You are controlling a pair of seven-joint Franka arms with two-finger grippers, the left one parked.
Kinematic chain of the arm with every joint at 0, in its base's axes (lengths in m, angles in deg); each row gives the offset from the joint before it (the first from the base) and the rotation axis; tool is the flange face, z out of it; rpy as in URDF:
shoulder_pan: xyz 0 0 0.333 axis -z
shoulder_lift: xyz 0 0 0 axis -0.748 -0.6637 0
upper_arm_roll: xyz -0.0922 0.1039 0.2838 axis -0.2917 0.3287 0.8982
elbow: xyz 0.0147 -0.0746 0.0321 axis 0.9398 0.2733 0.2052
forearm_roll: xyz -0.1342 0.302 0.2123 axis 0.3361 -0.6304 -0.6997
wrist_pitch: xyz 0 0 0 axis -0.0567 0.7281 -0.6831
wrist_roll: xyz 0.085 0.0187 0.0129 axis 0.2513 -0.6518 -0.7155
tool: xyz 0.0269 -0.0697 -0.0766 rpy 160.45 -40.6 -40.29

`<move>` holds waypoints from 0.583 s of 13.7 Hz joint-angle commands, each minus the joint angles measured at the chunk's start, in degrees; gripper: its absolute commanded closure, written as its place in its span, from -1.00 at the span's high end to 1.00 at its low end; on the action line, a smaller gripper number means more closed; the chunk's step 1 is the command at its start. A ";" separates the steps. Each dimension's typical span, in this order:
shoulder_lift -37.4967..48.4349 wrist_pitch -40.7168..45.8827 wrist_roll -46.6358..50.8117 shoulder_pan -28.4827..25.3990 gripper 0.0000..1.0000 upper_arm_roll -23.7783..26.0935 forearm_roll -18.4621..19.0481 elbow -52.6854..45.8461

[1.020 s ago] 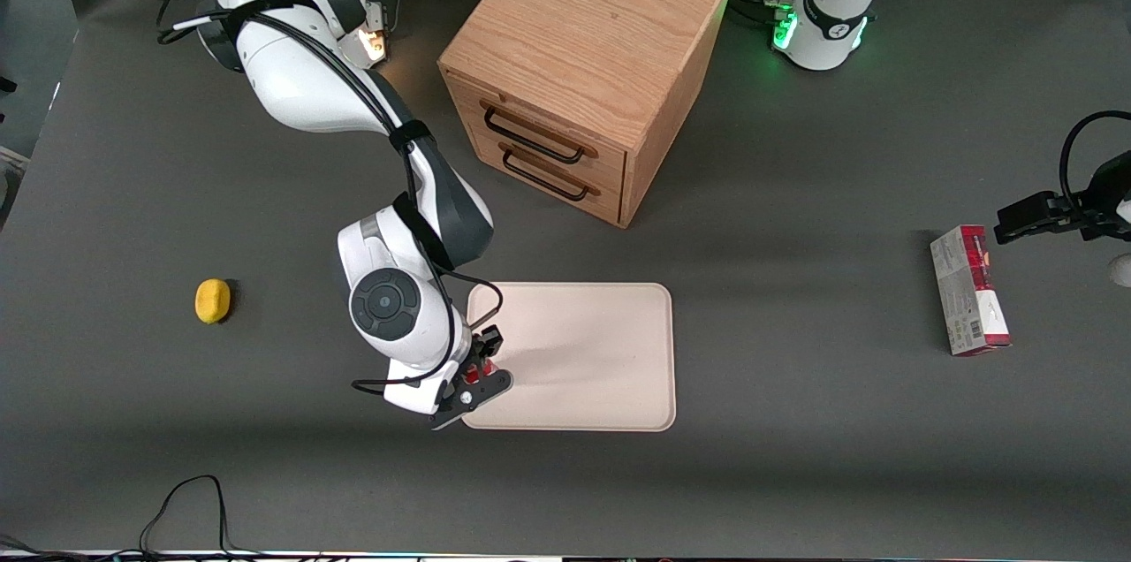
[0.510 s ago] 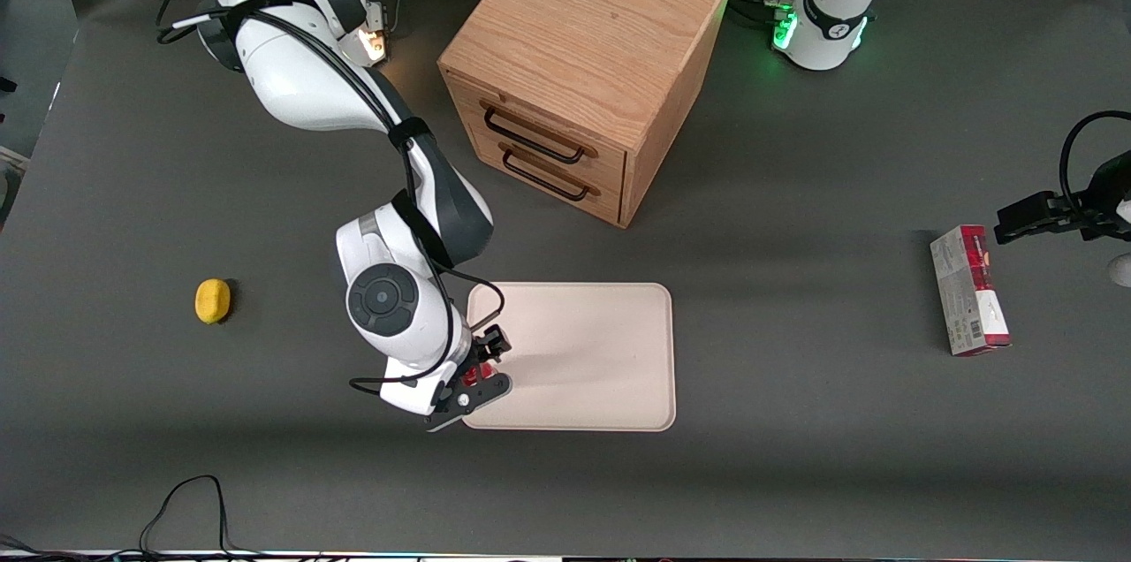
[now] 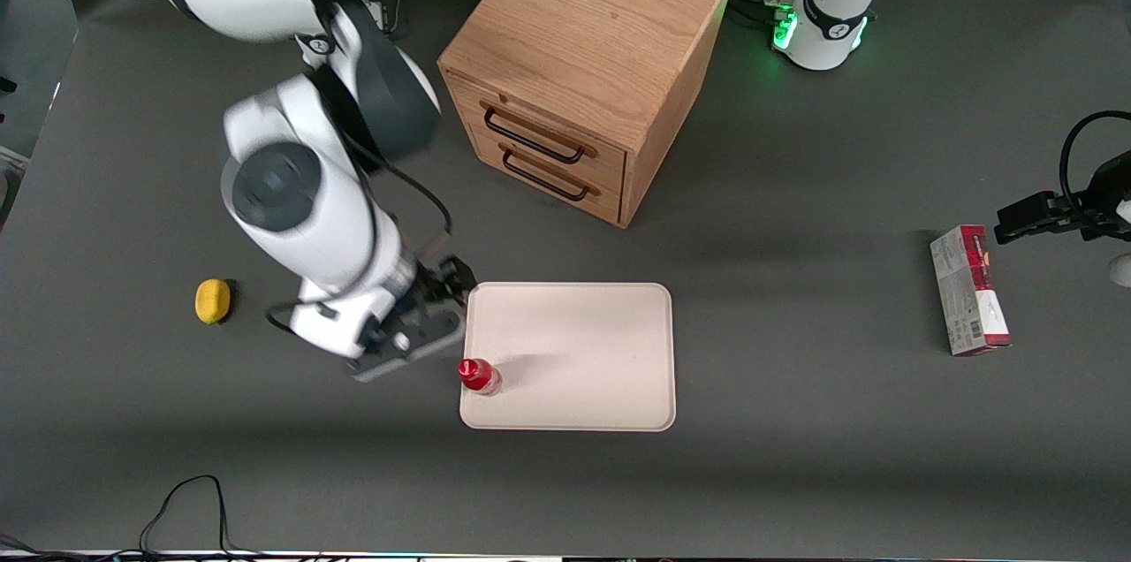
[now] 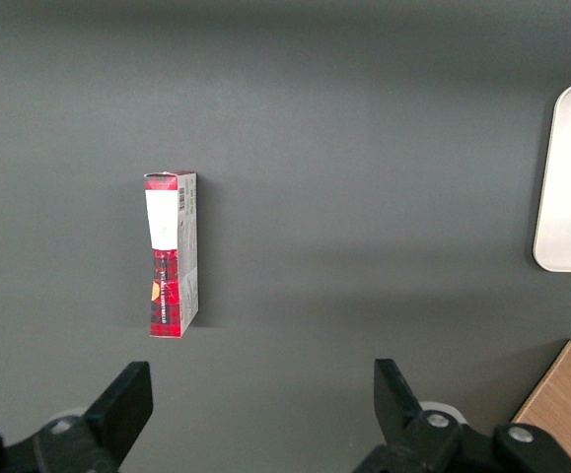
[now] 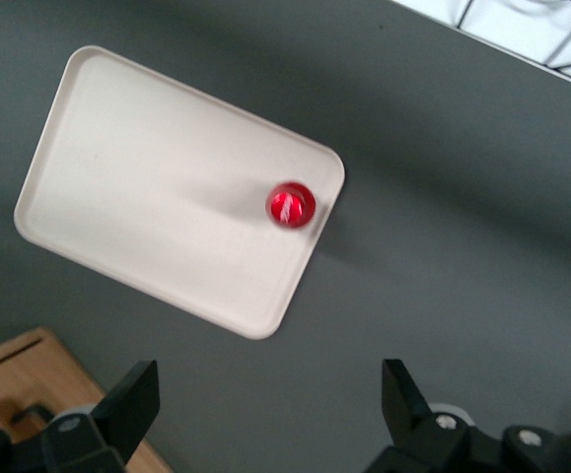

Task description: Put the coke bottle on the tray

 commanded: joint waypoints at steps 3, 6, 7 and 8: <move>9.80 10.70 1.18 0.22 1.00 -4.90 0.68 4.78; 20.93 5.56 1.00 5.83 1.00 -4.91 -1.07 20.99; 25.15 0.91 1.00 7.94 1.00 -4.91 -1.25 27.58; 28.93 -3.22 0.91 10.39 1.00 -4.74 -1.25 33.48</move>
